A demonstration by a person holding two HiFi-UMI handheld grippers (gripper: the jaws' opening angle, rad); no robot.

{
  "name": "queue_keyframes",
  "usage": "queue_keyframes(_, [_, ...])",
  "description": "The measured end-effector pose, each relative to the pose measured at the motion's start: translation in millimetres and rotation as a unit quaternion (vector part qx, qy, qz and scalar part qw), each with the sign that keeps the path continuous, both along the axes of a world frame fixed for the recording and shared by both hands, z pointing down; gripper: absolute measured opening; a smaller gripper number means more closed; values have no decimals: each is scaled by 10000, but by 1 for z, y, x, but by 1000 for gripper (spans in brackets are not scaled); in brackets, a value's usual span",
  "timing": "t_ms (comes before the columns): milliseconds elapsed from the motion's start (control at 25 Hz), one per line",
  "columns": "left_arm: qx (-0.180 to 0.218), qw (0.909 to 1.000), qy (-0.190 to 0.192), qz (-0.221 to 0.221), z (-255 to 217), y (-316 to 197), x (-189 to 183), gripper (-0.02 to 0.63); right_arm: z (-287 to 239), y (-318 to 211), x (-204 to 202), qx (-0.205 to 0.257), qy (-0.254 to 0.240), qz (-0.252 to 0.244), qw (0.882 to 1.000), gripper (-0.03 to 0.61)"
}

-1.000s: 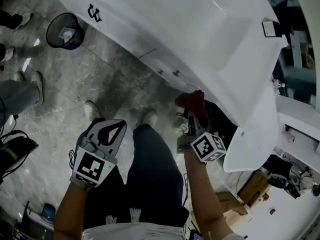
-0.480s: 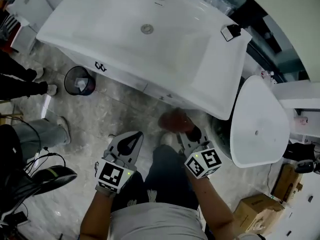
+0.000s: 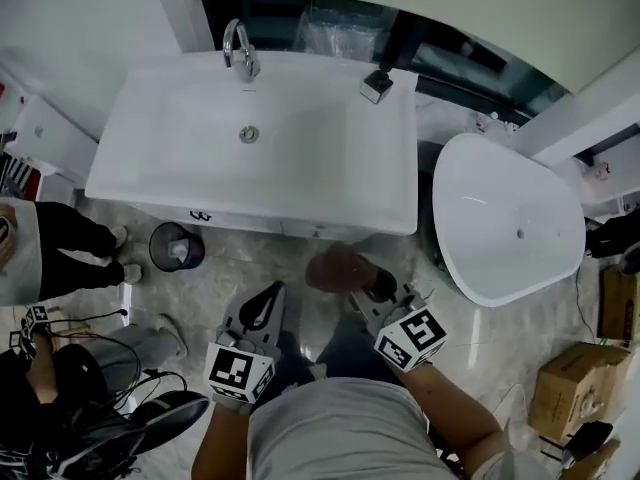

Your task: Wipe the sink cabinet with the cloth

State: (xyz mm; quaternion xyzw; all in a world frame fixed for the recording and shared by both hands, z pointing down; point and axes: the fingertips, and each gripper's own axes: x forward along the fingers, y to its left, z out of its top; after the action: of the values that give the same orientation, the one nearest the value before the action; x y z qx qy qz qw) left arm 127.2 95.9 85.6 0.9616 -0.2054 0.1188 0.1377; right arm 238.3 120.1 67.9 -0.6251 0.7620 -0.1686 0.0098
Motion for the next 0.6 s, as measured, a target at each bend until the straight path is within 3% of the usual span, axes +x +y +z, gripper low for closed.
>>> queue_keyframes(280, [268,9994,100,199,-53,6,22,11,-57,17,25,254,93,283,9992,97])
queue_keyframes(600, [463,9982,284,260,-83,7,27,11,-76,19,26,386,153,314,9986,97])
